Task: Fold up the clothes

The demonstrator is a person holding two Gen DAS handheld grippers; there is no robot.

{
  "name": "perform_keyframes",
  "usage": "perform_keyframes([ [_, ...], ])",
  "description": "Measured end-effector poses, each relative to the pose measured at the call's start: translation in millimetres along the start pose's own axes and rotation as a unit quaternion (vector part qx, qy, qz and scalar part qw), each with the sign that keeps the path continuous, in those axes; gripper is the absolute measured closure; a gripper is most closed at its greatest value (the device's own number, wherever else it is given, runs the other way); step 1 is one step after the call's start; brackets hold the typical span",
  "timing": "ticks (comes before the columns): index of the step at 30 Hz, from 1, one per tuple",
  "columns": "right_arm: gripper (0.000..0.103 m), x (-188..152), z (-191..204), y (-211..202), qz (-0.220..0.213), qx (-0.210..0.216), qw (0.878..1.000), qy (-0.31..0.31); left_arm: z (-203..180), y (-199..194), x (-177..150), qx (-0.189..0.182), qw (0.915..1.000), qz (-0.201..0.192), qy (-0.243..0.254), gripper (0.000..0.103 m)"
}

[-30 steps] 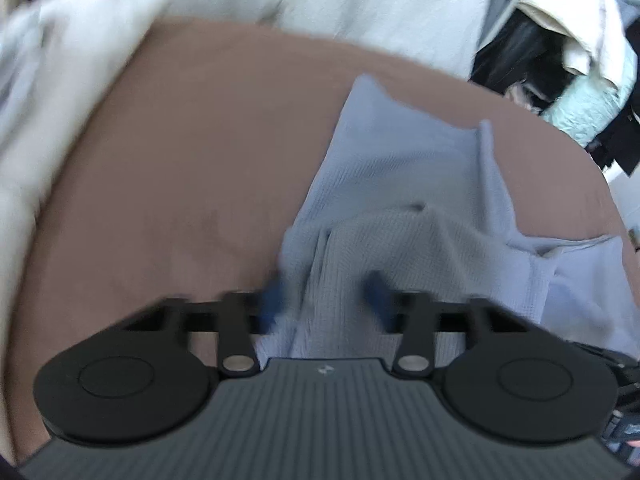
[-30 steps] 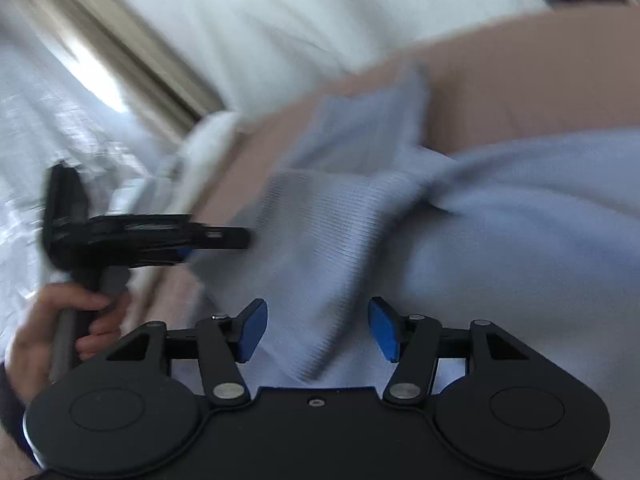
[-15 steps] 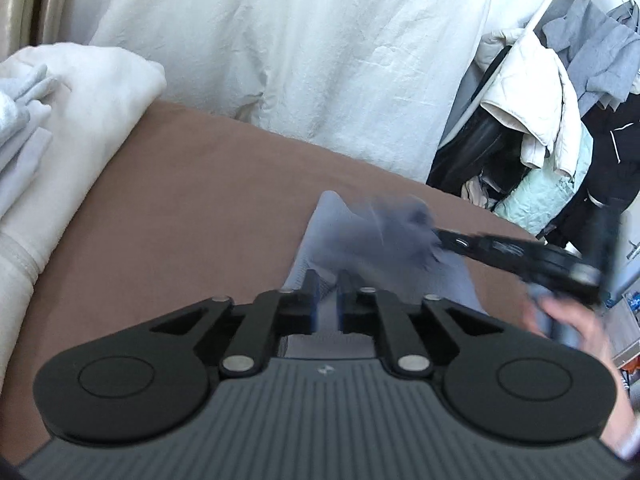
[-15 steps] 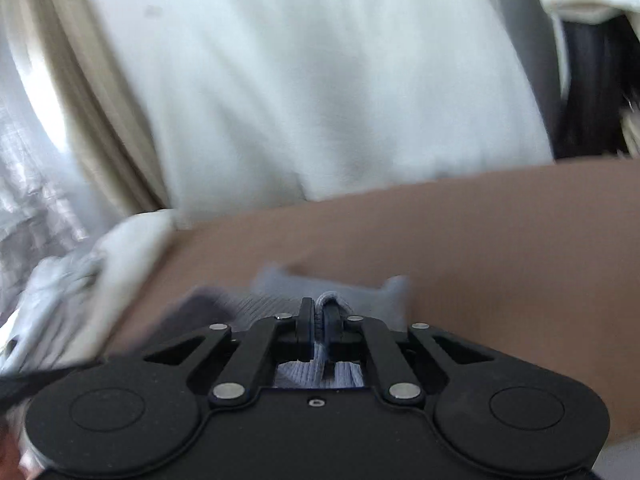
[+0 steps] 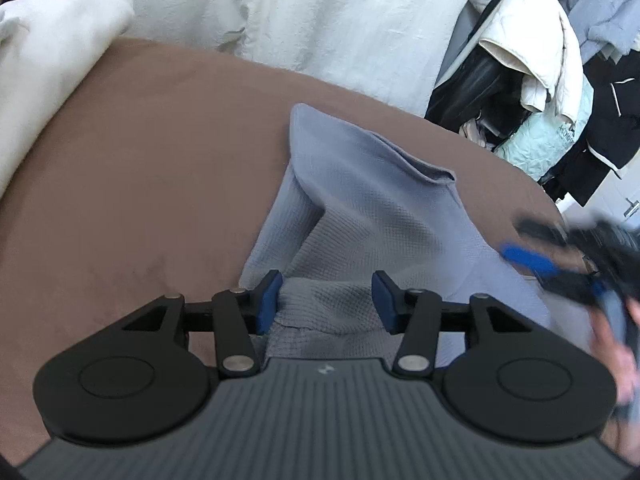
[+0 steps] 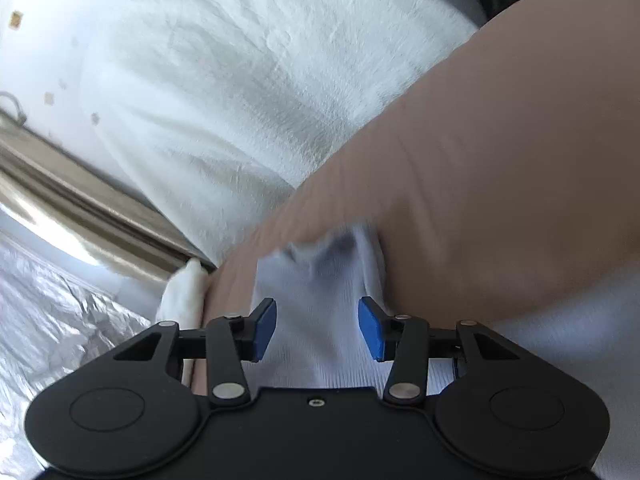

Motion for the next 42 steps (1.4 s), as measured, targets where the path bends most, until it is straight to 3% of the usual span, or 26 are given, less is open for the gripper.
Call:
perform_keyframes([
  [1, 0.05, -11.8, -2.8, -11.3, -0.014, -0.01, 1.0, -0.004, -1.8, -3.6, -0.3, 0.011, 0.9999, -0.004, 0.009, 0.1],
  [2, 0.05, -23.8, -6.8, -22.7, -0.03, -0.02, 0.999, -0.006, -3.5, -7.2, -0.6, 0.022, 0.9996, -0.008, 0.018, 0.102],
  [5, 0.05, -49.6, -22.6, -51.4, -0.066, -0.059, 0.996, -0.005, -8.9, -18.2, -1.4, 0.055, 0.9973, -0.021, 0.044, 0.102],
  [10, 0.05, -31.9, -45.5, -75.4, -0.087, -0.156, 0.983, -0.032, -17.0, -36.3, -3.0, 0.107, 0.9899, -0.04, 0.083, 0.099],
  [12, 0.049, -20.8, -55.1, -89.1, -0.109, -0.204, 0.972, -0.034, -0.2, -34.8, -10.7, 0.077, 0.9966, -0.022, 0.016, 0.098],
  [15, 0.049, -12.2, -61.6, -101.1, -0.112, -0.233, 0.966, -0.005, 23.2, -34.0, -21.7, 0.032, 0.9961, 0.005, -0.082, 0.09],
  [17, 0.049, -12.7, -57.1, -103.8, -0.104, -0.218, 0.97, -0.005, 23.1, -49.7, -26.6, 0.011, 0.9953, 0.009, -0.096, 0.078],
  [19, 0.049, -19.0, -44.4, -102.0, -0.088, -0.19, 0.978, -0.018, 19.9, -65.6, -33.7, 0.018, 0.9961, 0.01, -0.086, 0.059],
  [23, 0.049, -45.2, -4.0, -87.6, -0.046, -0.122, 0.99, -0.059, 20.8, -96.4, -59.2, 0.053, 0.9944, 0.022, -0.088, 0.057],
  [26, 0.049, -77.0, 35.3, -70.9, 0.009, -0.078, 0.991, -0.107, 13.1, -117.7, -82.0, 0.033, 0.9949, 0.024, -0.093, 0.057],
  [30, 0.049, -115.8, 85.4, -48.4, 0.065, -0.035, 0.979, -0.19, -2.8, -130.5, -101.3, -0.005, 0.9952, 0.023, -0.095, 0.057],
  [34, 0.049, -135.9, 108.4, -48.4, 0.073, -0.041, 0.967, -0.24, 1.1, -118.7, -113.3, -0.008, 0.9919, 0.04, -0.12, 0.052],
  [37, 0.049, -140.5, 105.3, -57.4, 0.078, -0.046, 0.967, -0.237, 16.2, -106.9, -120.1, 0.033, 0.9878, 0.043, -0.146, 0.047],
  [40, 0.049, -142.4, 104.8, -65.2, 0.075, -0.062, 0.967, -0.234, 20.1, -97.8, -120.1, 0.083, 0.9907, 0.042, -0.099, 0.047],
  [42, 0.049, -143.7, 103.5, -75.9, 0.069, -0.075, 0.966, -0.238, 15.4, -97.8, -119.2, 0.064, 0.9938, 0.035, -0.084, 0.051],
])
Point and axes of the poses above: each gripper's, at about its wrist camera, not at the fingertips, and y roughly the way its jaws point, z to its left, x to its top, the point moved 4 cm from there along y, roughly the way its jaws point, and after that the axes turned 9 degrees about -x, right-handed, at the moved point
